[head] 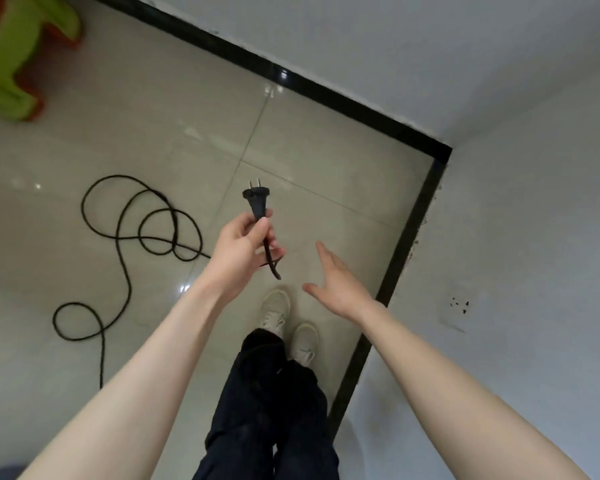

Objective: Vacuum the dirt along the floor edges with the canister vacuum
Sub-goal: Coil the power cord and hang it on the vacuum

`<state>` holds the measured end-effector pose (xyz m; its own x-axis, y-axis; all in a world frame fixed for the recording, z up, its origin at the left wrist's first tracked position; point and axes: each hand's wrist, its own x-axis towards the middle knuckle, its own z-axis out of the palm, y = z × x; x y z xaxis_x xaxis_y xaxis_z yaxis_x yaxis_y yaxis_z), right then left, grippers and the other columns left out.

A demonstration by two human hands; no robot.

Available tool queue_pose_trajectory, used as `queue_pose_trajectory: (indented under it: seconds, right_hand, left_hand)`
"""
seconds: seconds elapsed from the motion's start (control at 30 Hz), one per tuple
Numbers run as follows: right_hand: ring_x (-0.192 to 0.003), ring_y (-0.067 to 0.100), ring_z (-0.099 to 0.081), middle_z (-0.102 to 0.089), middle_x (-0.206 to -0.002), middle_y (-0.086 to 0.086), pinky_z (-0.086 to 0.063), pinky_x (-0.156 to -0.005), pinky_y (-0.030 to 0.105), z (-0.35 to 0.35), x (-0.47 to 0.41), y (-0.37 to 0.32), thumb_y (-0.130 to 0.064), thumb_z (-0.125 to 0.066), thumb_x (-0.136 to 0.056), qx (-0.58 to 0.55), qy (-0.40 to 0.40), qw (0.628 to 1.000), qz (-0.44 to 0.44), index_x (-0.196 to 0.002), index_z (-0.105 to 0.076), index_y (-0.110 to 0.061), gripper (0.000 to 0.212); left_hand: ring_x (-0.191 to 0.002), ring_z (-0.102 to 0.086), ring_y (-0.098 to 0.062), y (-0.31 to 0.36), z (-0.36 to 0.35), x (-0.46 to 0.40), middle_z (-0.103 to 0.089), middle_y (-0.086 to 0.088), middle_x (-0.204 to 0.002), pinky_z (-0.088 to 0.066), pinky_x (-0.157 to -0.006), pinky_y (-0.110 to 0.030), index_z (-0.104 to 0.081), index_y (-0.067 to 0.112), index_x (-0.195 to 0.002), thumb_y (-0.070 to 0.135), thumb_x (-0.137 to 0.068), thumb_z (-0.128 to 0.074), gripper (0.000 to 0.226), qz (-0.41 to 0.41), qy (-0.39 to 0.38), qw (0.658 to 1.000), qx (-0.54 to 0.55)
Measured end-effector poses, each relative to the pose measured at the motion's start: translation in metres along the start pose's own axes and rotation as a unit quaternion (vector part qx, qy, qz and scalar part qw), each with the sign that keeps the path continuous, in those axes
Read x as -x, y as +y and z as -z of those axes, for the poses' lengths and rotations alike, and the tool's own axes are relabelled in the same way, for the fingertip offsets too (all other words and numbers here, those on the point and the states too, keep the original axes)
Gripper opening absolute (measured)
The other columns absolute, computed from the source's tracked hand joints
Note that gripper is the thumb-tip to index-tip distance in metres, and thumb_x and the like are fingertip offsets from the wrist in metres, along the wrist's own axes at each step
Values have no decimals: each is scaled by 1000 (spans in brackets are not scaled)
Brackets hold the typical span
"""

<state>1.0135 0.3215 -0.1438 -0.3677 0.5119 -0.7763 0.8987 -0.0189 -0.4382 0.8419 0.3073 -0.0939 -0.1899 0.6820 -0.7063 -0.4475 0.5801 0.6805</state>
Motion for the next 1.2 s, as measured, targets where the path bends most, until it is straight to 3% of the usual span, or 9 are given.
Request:
queue_pose_trajectory:
  seconds: [0.17,0.27,0.4,0.57,0.73,0.8,0.9,1.03,1.2]
  right_hand:
    - [-151,26,-8,-15,-164,9,-11,-121,38,-42,-66,-68,-35,-62,-94,60,-69,992,85,-153,-31,-23,67]
    - [-137,33,-41,-54,-137,20,-33,-105,33,-70,-93,-102,-22,-56,-98,32,-79,992,92,-120,-65,-10,27]
    - [-107,39,-58,-67,-111,22,-37,-75,37,-78,-128,-141,-25,-47,-102,16,45,999,13,-107,-62,-5,25]
    - [-103,38,-57,-65,-107,19,-42,-82,41,-87,-192,-232,-30,-49,-102,-2,185,982,31,-109,-62,-3,31]
    - [-111,30,-57,-66,-116,11,-34,-102,39,-118,-264,-296,-27,-50,-101,169,97,968,158,-121,-63,-11,29]
    - [-110,30,-58,-66,-116,11,-39,-91,35,-137,-294,-299,-26,-50,-101,201,38,966,158,-120,-65,-12,28]
    - [-104,27,-62,-72,-105,8,-45,-81,33,-172,-325,-297,-27,-52,-100,173,-49,976,125,-107,-69,-12,24]
    - [-92,21,-68,-75,-93,3,-51,-86,38,-210,-358,-293,-24,-53,-99,68,-75,990,103,-92,-67,-12,20]
    - [-99,33,-62,-68,-110,15,-49,-84,43,-217,-418,-288,-16,-47,-102,190,-16,961,201,-117,-65,-5,26]
  left_hand:
    - [-59,-57,-14,17,79,-9,-52,-1,-66,-59,-76,-43,-50,8,-99,10,-101,-39,11,-25,20,979,202]
    - [-65,-62,-17,32,133,-27,-56,-2,-65,-56,-81,-48,-48,9,-96,10,-101,-39,11,-50,79,962,255]
    - [-84,-66,-21,47,225,-54,-62,-9,-85,-56,-80,-44,-46,10,-93,11,-102,-37,14,-62,212,927,304]
    - [-90,-65,-22,20,331,-73,-65,-13,-94,-56,-78,-39,-48,6,-88,21,-102,-41,22,34,324,902,285]
    - [-106,-57,-23,-27,409,-101,-59,-9,-107,-48,-88,-41,-47,6,-91,19,-103,-30,25,118,385,810,427]
    - [-106,-58,-21,-46,434,-119,-57,-6,-96,-46,-94,-43,-47,8,-87,16,-102,-30,25,126,393,794,446]
    - [-92,-62,-18,-64,463,-153,-55,-6,-88,-45,-98,-47,-47,8,-79,9,-100,-38,23,98,396,794,451]
    - [-92,-63,-21,-76,486,-200,-60,-8,-106,-52,-77,-36,-46,2,-130,2,-98,-44,32,55,381,810,442]
    - [-98,-57,-19,-107,491,-256,-57,-12,-119,-46,-87,-30,-43,6,-135,6,-92,-55,45,76,397,914,25]
